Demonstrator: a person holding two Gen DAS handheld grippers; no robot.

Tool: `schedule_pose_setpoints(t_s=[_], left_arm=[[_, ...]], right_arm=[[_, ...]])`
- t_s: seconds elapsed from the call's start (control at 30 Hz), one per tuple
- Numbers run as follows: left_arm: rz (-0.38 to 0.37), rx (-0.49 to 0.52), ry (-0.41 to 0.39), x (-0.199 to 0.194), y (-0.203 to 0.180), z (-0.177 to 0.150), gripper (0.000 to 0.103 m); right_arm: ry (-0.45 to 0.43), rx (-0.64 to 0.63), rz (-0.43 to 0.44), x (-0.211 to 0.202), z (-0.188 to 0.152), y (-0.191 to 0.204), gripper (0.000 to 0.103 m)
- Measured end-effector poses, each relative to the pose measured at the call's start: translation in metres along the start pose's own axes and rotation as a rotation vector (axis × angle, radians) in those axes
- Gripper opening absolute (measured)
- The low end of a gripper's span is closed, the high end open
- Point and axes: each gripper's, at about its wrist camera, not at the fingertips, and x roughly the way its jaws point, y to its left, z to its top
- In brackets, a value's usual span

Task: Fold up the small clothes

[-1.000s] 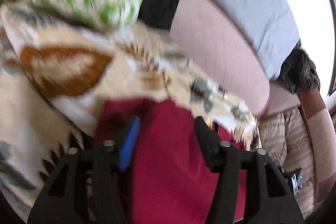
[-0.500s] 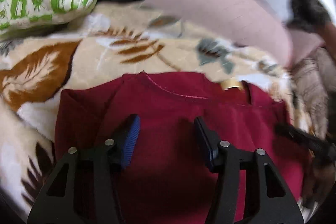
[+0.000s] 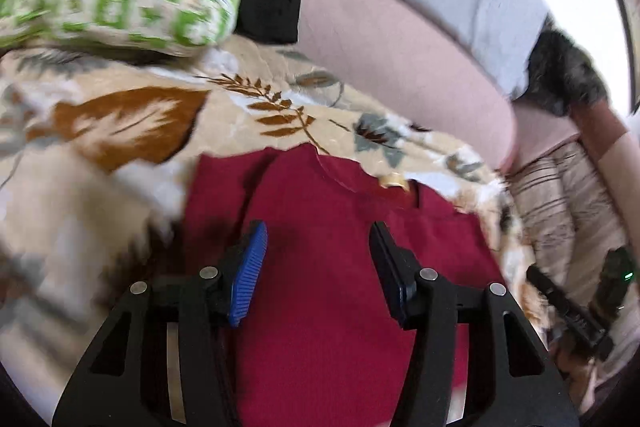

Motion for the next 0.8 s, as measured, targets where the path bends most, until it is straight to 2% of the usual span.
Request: schedule_pose_setpoints(t_s=[0.1, 0.2, 0.27, 0.3, 0.37, 0.43, 0.5, 0.6, 0.67, 0.77, 0.8], left_arm=[[-0.059, -0.126, -0.027, -0.043, 0.023, -0.043, 0.066], [-0.101, -0.279, -0.007, -0.055, 0.039, -0.091, 0.066], [-0.138, -0.328, 0.01, -0.054, 0.043, -0.122, 0.066], [-0.156, -0.321, 0.035, -0.048, 0.042, -0.135, 0.066], [-0.148, -0.316, 0.058, -0.042, 0.041, -0.141, 0.066], [-0.147, -0.295, 0.005, -0.047, 0.037, -0.138, 0.066], [-0.13, -0.259, -0.038, -0.054, 0.033, -0.135, 0.066], [-0.1, -0.224, -0.104, -0.061, 0.032, -0.131, 0.066], [-0.042, -0.179, -0.12, -0.056, 0.03, -0.128, 0.066], [-0.003, -0.133, -0.113, -0.045, 0.027, -0.125, 0.066], [0.005, -0.129, -0.095, -0.039, 0.028, -0.124, 0.066]], right_arm=[[0.011, 0.028, -0.001, -0.039, -0.025, 0.007, 0.068], [0.026, 0.102, 0.021, -0.069, -0.06, 0.012, 0.068], [0.016, 0.141, 0.056, -0.084, -0.087, 0.019, 0.068], [0.015, 0.147, 0.063, -0.087, -0.099, 0.023, 0.068], [0.027, 0.124, 0.077, -0.086, -0.114, 0.032, 0.068], [0.081, 0.096, 0.104, -0.074, -0.119, 0.042, 0.068], [0.097, 0.081, 0.129, -0.065, -0.121, 0.047, 0.068], [0.13, 0.039, 0.105, -0.05, -0.124, 0.054, 0.068], [0.183, 0.028, 0.1, -0.035, -0.128, 0.056, 0.068], [0.293, 0.021, 0.072, -0.009, -0.139, 0.056, 0.069], [0.281, -0.015, 0.055, -0.007, -0.141, 0.06, 0.07]])
